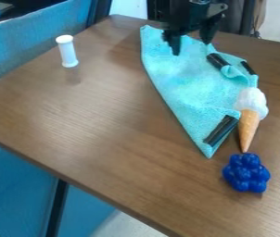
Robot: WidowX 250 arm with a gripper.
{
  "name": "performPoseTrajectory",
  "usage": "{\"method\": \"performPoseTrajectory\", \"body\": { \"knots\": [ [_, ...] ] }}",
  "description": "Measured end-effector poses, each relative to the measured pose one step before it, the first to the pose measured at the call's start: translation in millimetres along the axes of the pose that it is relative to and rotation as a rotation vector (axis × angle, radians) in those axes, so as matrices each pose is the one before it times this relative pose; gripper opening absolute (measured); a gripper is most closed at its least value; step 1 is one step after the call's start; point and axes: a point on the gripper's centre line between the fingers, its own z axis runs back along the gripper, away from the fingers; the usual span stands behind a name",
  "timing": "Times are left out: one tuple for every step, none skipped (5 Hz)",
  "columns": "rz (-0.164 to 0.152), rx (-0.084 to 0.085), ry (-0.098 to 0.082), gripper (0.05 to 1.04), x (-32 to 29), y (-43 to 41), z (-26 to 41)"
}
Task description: Unfold the blue cloth from bottom left to top right
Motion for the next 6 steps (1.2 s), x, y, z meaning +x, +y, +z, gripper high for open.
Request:
{"method": "performPoseTrajectory", "body": {
  "knots": [
    [-0.0099, -0.0161, -0.0039, 1.001, -12.13, -12.95, -3.79],
    [-0.0023, -0.0096, -0.0032, 1.001, -8.54, -10.33, -4.82],
    [-0.0131, -0.0025, 0.0005, 1.001, -9.82, -11.37, -3.45],
    [0.0033, 0.0062, 0.0016, 0.972, -3.8, -5.31, -3.98],
    [0.0041, 0.0068, -0.0035, 0.7, -1.82, -1.69, -5.11],
    [-0.0002, 0.0101, -0.0084, 0.397, -2.96, 0.07, -3.88]
  ]
}}
